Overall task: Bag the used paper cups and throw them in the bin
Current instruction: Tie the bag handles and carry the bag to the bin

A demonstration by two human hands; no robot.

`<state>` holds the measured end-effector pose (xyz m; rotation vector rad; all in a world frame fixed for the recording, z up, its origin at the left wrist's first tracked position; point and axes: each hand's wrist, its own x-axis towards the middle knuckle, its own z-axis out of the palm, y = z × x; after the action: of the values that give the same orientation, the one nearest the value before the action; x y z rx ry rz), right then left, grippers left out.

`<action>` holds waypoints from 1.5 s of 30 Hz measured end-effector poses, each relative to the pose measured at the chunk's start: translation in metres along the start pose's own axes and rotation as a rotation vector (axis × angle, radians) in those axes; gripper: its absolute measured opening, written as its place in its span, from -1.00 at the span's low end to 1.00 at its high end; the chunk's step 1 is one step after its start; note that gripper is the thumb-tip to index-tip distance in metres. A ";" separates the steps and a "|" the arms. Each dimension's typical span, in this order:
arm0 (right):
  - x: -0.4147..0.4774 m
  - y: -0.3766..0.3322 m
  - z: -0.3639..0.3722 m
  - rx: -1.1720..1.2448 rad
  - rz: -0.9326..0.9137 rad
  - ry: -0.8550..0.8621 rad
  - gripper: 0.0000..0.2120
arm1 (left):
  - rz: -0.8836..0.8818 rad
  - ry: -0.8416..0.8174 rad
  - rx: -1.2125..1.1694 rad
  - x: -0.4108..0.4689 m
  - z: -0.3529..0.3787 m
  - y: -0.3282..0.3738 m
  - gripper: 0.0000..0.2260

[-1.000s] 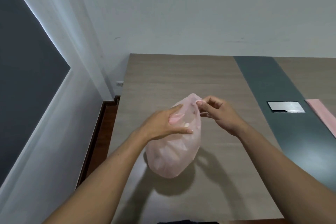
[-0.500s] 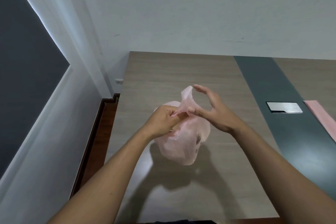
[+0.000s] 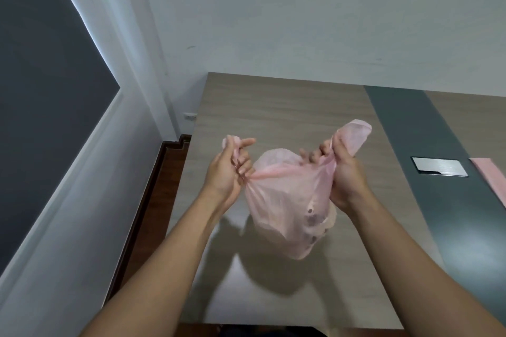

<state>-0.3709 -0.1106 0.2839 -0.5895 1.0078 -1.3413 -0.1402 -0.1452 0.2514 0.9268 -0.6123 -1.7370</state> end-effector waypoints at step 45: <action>-0.009 0.044 0.037 -0.082 0.198 -0.022 -0.58 | 0.024 -0.018 0.244 -0.027 -0.003 -0.004 -0.71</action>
<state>-0.3162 -0.1013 0.2665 -0.5495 1.0778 -1.1217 -0.1351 -0.1186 0.2548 1.0684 -0.8577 -1.6748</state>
